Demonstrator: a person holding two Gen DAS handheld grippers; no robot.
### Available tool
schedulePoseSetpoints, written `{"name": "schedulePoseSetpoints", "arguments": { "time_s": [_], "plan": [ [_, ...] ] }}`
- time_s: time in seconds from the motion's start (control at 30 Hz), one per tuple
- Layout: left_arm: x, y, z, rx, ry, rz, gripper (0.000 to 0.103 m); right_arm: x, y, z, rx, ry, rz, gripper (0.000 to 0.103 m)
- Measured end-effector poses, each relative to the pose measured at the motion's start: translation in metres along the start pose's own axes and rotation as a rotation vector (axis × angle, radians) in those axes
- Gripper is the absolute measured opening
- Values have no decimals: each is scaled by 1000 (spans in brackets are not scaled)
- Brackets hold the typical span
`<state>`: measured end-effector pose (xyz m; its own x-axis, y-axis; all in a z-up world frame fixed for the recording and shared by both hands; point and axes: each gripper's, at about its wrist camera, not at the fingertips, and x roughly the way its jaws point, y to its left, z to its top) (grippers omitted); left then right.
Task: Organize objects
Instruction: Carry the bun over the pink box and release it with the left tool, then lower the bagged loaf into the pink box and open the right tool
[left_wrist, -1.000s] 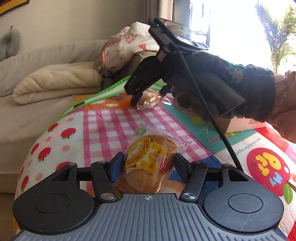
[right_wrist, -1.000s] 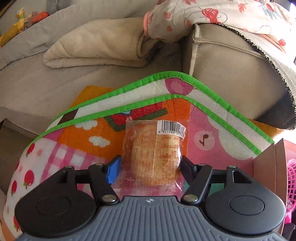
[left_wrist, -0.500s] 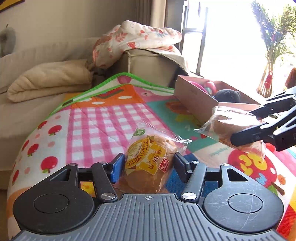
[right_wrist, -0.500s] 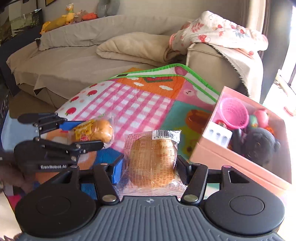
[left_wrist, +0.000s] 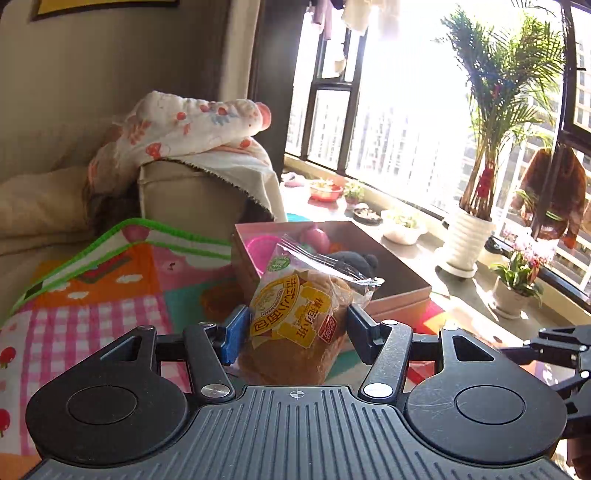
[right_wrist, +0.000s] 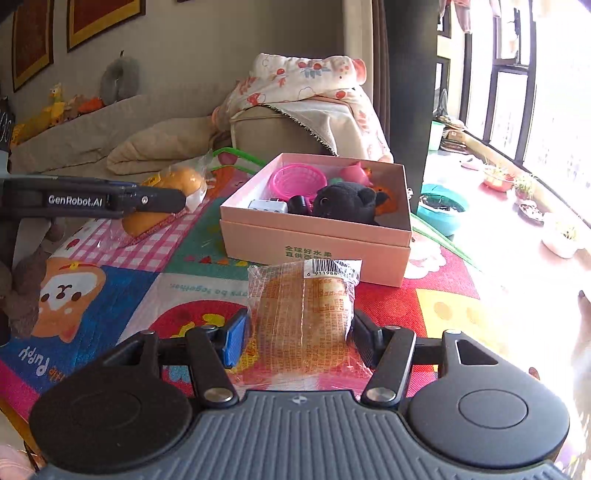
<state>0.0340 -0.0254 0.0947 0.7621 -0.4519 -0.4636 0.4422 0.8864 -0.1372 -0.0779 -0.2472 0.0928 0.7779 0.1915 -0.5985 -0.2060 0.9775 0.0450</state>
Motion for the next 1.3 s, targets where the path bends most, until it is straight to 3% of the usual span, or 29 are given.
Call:
{"name": "schedulePoseSetpoints", "arguments": {
  "time_s": [0.3,0.47,0.67,0.8,0.9,0.97,1.2,1.3],
  "plan": [
    [51,-6,56,-137,-93,-2,63,-2,-36,-15,82,-26,-27,59],
    [75,-9,50,-141,-28,12,63,10,-42,-20,113,-6,-13,59],
    [111,-5,40,-238,45,-47,63,16,-40,-20,108,2,-12,59],
    [141,-16,30,-145,121,-13,64,17,-38,-21,100,7,-17,59],
    [142,-30,24,15,65,84,66,18,-37,-22,93,8,-26,59],
    [136,-35,24,69,47,94,66,19,-37,-23,91,9,-28,59],
    [87,-29,37,16,-55,-21,62,21,-35,-22,90,9,-21,59],
    [94,-29,35,-14,25,-67,60,22,-33,-20,88,10,-11,59]
  ]
}}
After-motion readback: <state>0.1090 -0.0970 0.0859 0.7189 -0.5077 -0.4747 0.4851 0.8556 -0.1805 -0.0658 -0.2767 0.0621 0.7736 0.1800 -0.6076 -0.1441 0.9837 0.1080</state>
